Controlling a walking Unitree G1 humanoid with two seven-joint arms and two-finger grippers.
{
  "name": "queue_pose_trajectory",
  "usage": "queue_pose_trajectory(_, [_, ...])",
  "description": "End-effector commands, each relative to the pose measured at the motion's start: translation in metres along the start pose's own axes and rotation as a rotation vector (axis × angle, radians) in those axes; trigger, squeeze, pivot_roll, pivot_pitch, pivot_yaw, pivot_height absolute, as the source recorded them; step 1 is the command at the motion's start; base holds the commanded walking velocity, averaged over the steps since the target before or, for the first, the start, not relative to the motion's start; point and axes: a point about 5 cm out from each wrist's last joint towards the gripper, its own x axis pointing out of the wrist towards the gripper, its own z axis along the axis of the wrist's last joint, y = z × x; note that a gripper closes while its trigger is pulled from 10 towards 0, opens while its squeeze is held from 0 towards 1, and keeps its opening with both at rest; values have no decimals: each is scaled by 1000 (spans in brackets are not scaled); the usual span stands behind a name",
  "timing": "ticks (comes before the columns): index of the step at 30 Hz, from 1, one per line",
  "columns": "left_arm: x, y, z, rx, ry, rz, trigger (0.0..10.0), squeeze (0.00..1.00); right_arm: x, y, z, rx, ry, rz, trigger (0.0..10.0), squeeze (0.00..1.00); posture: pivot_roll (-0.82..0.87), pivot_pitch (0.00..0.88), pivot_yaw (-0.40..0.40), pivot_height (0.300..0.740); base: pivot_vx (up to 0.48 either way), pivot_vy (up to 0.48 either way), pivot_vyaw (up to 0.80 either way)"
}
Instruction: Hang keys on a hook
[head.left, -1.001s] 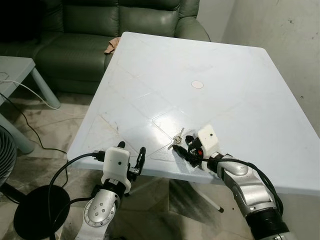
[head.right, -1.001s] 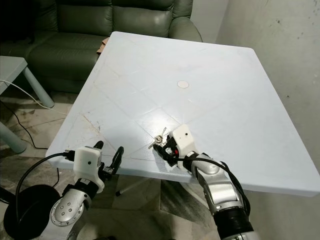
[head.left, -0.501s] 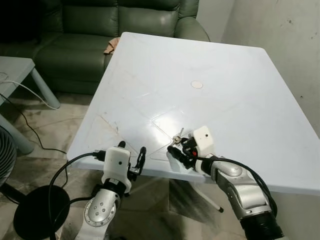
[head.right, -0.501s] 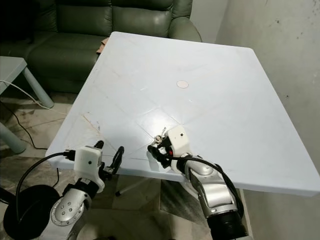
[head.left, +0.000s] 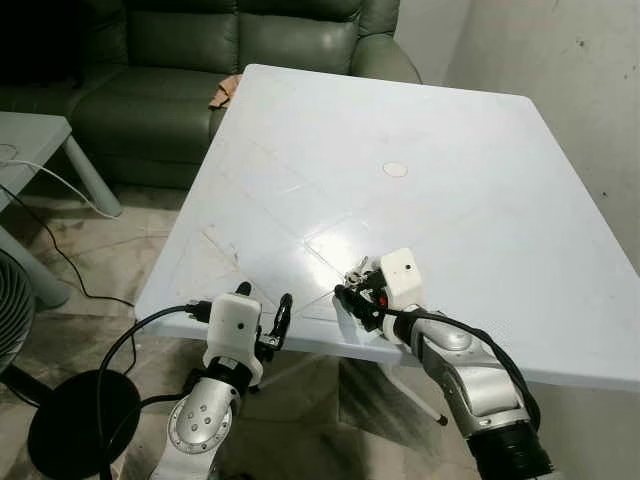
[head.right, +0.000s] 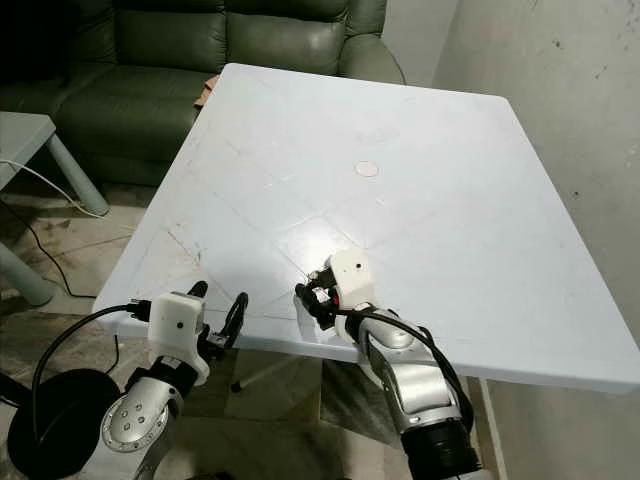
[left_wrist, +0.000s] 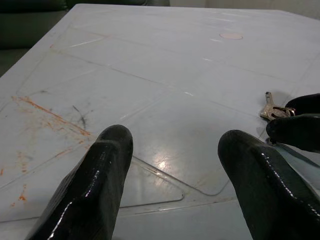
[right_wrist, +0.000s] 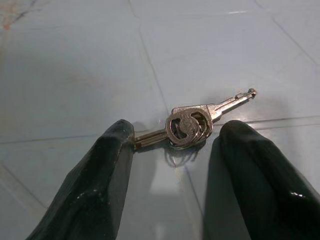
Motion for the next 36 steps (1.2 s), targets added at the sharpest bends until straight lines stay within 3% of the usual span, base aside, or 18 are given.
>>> queue_pose_trajectory(1, [-1, 0, 2, 8, -5, 14, 10000, 0, -1, 0, 6, -44, -20, -27, 8118, 0, -35, 118, -52, 740, 0, 0, 0])
queue_pose_trajectory(2, [-1, 0, 3, 8, -6, 15, 10000, 0, 0, 0, 6, -51, -13, -30, 5333, 0, -35, 120, -52, 740, 0, 0, 0])
queue_pose_trajectory(3, [-1, 0, 3, 8, -6, 15, 10000, 0, 0, 0, 6, -51, -13, -30, 5333, 0, -35, 120, -52, 740, 0, 0, 0])
queue_pose_trajectory(4, [-1, 0, 3, 8, -6, 17, 10000, 0, 0, 0, 5, -41, -13, -29, 2078, 0, -33, 121, -53, 740, 0, 0, 0])
queue_pose_trajectory(5, [-1, 1, 3, 9, -6, 18, 10000, 0, -1, 0, 5, -38, -17, -31, 2078, 0, -33, 121, -53, 740, 0, 0, 0])
queue_pose_trajectory(7, [-2, 1, 3, 9, -6, 21, 10000, 0, -1, -1, 7, -44, -29, -40, 0, 0, -33, 121, -53, 740, 0, 0, 0])
queue_pose_trajectory(36, [0, 1, 3, 12, -9, 24, 10000, 0, -2, -7, 10, -69, -59, -61, 0, 0, -38, 125, -55, 740, 0, 0, 0])
